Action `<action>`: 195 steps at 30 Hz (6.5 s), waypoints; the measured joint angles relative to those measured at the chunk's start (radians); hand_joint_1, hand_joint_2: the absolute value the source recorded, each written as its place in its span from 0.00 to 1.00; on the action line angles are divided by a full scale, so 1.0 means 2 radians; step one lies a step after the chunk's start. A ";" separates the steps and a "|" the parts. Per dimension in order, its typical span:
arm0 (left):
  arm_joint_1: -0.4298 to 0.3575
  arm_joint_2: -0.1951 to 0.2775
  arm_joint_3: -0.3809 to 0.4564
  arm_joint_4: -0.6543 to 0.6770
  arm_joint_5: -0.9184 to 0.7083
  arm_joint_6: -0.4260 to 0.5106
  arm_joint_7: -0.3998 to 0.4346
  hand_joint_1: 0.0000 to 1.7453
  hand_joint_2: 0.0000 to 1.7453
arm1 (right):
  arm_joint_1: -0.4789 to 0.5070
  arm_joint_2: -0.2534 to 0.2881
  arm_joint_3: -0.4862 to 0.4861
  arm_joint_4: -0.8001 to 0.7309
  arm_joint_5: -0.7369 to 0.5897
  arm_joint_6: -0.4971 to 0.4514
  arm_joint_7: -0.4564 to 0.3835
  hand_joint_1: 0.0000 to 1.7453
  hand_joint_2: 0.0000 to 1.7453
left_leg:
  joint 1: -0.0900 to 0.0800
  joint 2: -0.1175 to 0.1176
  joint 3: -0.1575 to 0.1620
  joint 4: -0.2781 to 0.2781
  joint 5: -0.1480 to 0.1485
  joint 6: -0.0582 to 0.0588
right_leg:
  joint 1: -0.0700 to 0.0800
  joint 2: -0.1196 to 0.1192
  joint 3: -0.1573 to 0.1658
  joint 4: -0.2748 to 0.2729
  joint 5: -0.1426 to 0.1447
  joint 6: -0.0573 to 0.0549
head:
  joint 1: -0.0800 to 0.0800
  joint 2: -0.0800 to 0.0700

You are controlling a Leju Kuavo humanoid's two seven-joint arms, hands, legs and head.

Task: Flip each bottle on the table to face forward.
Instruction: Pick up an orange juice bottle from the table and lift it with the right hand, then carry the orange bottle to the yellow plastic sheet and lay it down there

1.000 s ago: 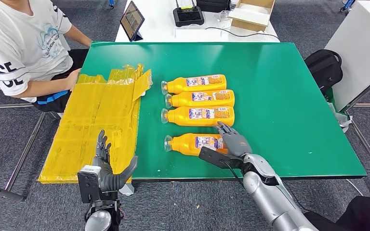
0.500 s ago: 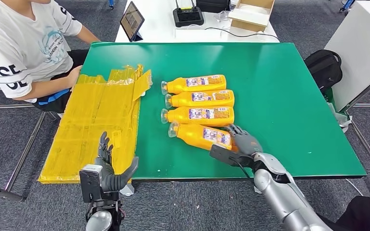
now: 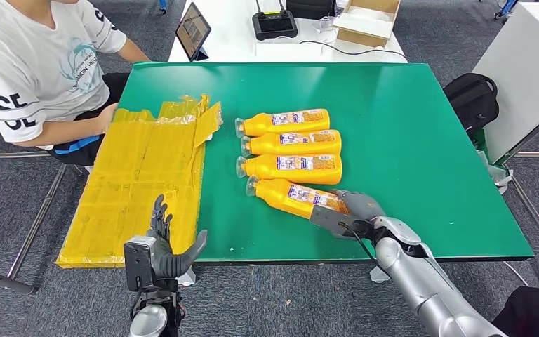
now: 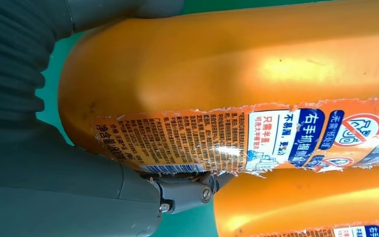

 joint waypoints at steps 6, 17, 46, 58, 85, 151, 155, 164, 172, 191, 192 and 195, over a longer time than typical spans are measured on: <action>0.000 0.000 0.000 0.002 0.006 0.002 0.000 0.00 1.00 | 0.009 0.002 0.000 -0.002 -0.015 -0.033 -0.014 1.00 1.00 | 0.000 0.000 0.000 0.000 0.000 0.000 | 0.000 0.000 0.000 0.000 0.000 0.000 | 0.000 0.000; 0.000 0.000 0.000 0.002 0.007 0.003 0.000 0.00 1.00 | 0.021 0.004 -0.003 -0.009 -0.016 -0.044 -0.017 1.00 1.00 | 0.000 0.000 0.000 0.000 0.000 0.000 | 0.000 0.000 0.000 0.000 0.000 0.000 | 0.000 0.000; 0.008 0.011 -0.080 -0.051 0.122 -0.133 0.018 0.00 1.00 | 0.187 0.173 -0.127 -0.253 -0.109 -0.335 -0.368 1.00 1.00 | 0.000 0.000 -0.003 0.000 -0.001 -0.001 | 0.000 0.000 -0.003 0.001 -0.002 0.000 | 0.000 0.000; 0.010 0.018 -0.106 -0.084 0.141 -0.171 0.012 0.00 1.00 | 0.181 0.201 -0.121 -0.160 -0.130 -0.251 -0.363 1.00 1.00 | 0.000 0.000 -0.003 0.000 -0.001 -0.001 | 0.000 0.000 -0.003 0.001 -0.002 0.000 | 0.000 0.000; 0.008 0.018 -0.103 -0.068 0.125 -0.173 0.044 0.00 1.00 | 0.132 0.246 -0.021 0.008 -0.028 -0.262 -0.295 1.00 1.00 | 0.000 0.000 -0.003 0.000 -0.001 -0.001 | 0.000 0.000 -0.003 0.001 -0.002 0.000 | 0.000 0.000; -0.198 0.057 0.045 0.080 -0.152 0.183 -0.042 1.00 1.00 | 0.109 0.226 -0.017 -0.086 -0.194 -0.122 -0.325 0.00 0.00 | 0.000 0.001 -0.003 0.000 0.000 -0.001 | 0.000 0.000 -0.004 0.001 -0.001 -0.001 | 0.000 0.000; -0.218 0.074 0.075 0.129 -0.332 0.207 -0.005 1.00 1.00 | 0.118 0.226 -0.029 -0.123 -0.209 -0.159 -0.341 0.00 0.00 | 0.000 0.001 -0.003 0.000 0.000 -0.001 | 0.000 0.000 -0.004 0.001 -0.001 -0.001 | 0.000 0.000; -0.233 0.106 0.140 0.213 -0.611 0.211 0.079 1.00 1.00 | 0.132 0.228 -0.039 -0.181 -0.239 -0.185 -0.364 0.00 0.00 | 0.000 0.002 -0.003 0.000 0.000 -0.001 | 0.000 0.001 -0.004 0.001 -0.001 -0.001 | 0.000 0.000; -0.240 0.146 0.136 0.278 -0.682 0.211 0.120 1.00 1.00 | 0.136 0.228 -0.044 -0.205 -0.257 -0.182 -0.365 0.00 0.00 | 0.000 0.002 -0.003 0.000 0.000 -0.001 | 0.000 0.001 -0.004 0.002 -0.001 -0.001 | 0.000 0.000; -0.333 0.199 -0.041 0.427 -0.698 0.074 0.205 0.54 1.00 | 0.142 0.232 -0.053 -0.212 -0.272 -0.159 -0.348 0.00 0.00 | 0.000 -0.001 0.001 0.000 0.000 -0.001 | 0.000 0.000 0.001 0.001 -0.001 -0.001 | 0.000 0.000; -0.336 0.200 -0.047 0.430 -0.697 0.070 0.205 0.30 1.00 | 0.142 0.232 -0.053 -0.212 -0.272 -0.159 -0.348 0.00 0.00 | 0.000 -0.001 0.002 0.000 0.000 -0.001 | 0.000 0.000 0.002 0.001 -0.001 -0.001 | 0.000 0.000; -0.342 0.200 -0.054 0.436 -0.680 0.054 0.198 0.00 1.00 | 0.144 0.232 -0.053 -0.212 -0.271 -0.159 -0.345 0.00 0.00 | 0.000 -0.001 0.003 0.000 0.001 -0.001 | 0.000 0.000 0.002 0.001 -0.001 -0.001 | 0.000 0.000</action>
